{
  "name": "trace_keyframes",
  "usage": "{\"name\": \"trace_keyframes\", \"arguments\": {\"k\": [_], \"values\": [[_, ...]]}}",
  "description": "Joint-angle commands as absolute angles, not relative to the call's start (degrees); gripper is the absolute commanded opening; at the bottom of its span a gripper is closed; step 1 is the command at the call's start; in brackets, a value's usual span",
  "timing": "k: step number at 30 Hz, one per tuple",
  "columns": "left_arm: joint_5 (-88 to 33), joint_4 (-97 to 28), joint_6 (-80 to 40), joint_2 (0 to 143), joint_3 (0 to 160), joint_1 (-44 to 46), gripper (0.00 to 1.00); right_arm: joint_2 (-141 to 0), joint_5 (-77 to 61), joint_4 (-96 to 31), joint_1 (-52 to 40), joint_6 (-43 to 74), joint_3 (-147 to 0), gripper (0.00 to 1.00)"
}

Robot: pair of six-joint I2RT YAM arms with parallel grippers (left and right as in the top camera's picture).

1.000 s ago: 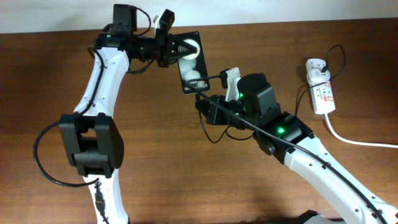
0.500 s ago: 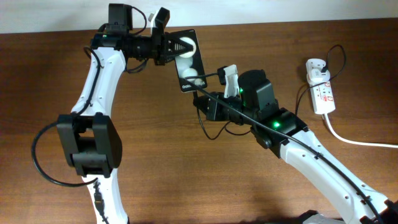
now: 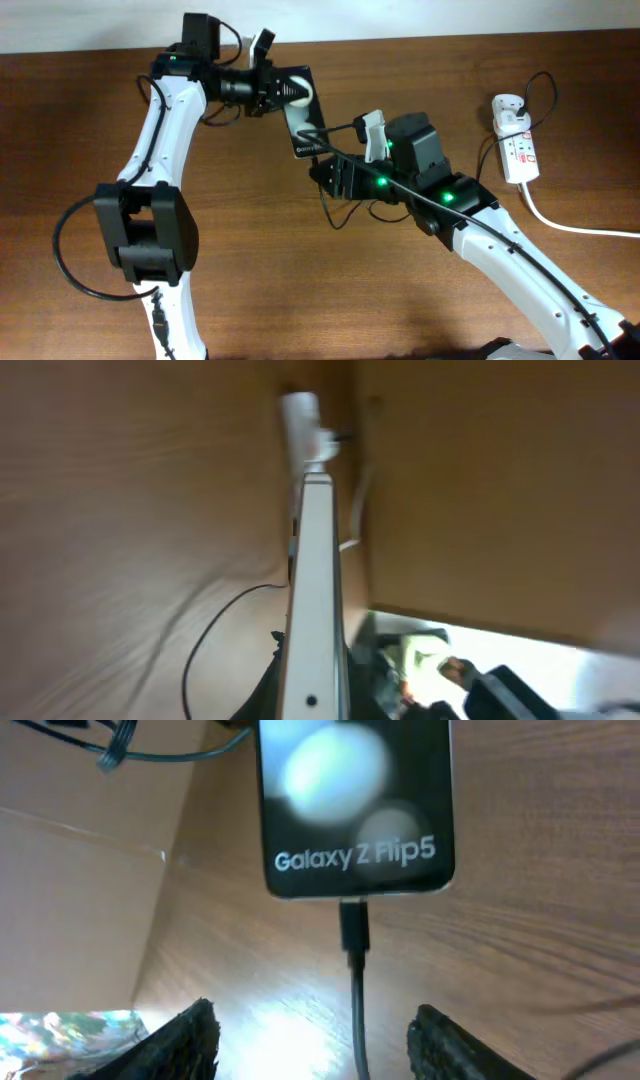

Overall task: Plug charger to phone and switch on socket
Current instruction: 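Release the cable and lower the phone onto the table with the left gripper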

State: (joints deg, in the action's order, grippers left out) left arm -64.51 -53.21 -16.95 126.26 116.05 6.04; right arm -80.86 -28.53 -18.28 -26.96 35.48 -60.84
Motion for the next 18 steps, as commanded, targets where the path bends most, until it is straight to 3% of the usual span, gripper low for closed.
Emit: {"name": "trace_keyframes", "arguments": {"k": [1,6,18], "values": [[-50.15,-58.61,-12.71,125.67,116.29,6.24,0.0,-81.36,-26.02,-21.41,-26.55,32.91,-61.67,0.64],[-45.91,-60.42,-10.57,125.67,108.73,6.24,0.0,-81.38,-19.77,-28.29,-26.61,32.75,-61.67,0.64],[-44.97,-45.95,-10.59,125.67,90.67,6.26,0.0,-81.38,-17.28,-31.29,-26.61,31.88,-61.65,0.64]]}}
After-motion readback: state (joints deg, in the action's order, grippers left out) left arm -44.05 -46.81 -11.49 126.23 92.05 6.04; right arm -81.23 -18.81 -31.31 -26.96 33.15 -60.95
